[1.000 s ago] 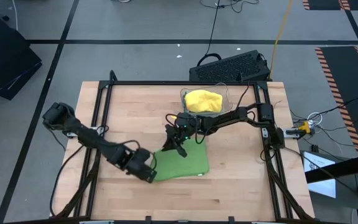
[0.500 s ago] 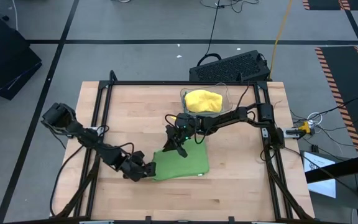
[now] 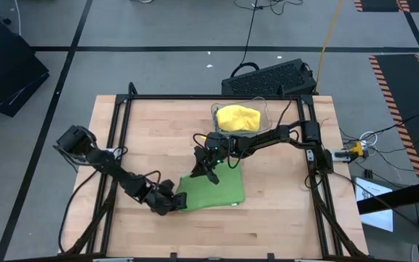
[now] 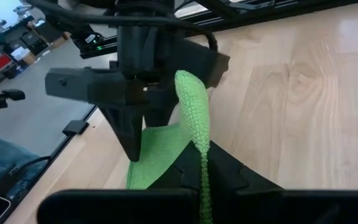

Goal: Fold microfiber towels
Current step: Fold the green towel

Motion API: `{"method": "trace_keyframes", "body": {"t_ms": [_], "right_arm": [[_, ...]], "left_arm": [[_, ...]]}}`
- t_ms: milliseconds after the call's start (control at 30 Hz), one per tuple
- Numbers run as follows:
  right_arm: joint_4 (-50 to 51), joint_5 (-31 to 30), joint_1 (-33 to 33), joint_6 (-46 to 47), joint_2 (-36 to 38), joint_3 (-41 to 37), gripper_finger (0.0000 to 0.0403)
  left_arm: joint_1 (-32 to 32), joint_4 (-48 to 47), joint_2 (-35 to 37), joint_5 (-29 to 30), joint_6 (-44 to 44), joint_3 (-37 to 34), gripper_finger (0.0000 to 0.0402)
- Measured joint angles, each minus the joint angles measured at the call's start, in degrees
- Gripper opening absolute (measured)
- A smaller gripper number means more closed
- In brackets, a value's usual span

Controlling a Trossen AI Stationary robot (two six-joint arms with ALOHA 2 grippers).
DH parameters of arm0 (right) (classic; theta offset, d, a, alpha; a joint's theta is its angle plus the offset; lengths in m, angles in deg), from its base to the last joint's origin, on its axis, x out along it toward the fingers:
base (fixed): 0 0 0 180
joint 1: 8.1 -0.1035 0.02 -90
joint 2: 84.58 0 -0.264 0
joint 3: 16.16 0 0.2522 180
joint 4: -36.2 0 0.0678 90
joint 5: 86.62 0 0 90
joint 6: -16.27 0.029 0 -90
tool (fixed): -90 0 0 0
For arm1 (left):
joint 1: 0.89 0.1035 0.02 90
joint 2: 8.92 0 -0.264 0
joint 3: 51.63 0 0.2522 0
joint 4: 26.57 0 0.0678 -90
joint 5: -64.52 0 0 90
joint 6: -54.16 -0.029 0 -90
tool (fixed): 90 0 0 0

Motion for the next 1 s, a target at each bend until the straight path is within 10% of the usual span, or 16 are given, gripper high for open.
{"method": "trace_keyframes", "body": {"t_ms": [300, 733, 1000], "right_arm": [[0.8, -0.1, 0.4, 1.5, 0.6, 0.0, 0.0002], [16.3, -3.7, -2.2, 1.7, 15.7, -0.1, 0.0002], [17.1, -18.6, -12.3, 19.9, 23.6, -0.1, 0.0002]], "left_arm": [[0.0, 1.1, -0.4, 0.9, -7.1, 0.0, 0.0018], [0.0, -9.6, 14.3, -6.4, -29.1, 5.9, 0.0004], [-0.1, -20.8, 21.3, -14.4, -47.4, 16.8, 0.0002]]}}
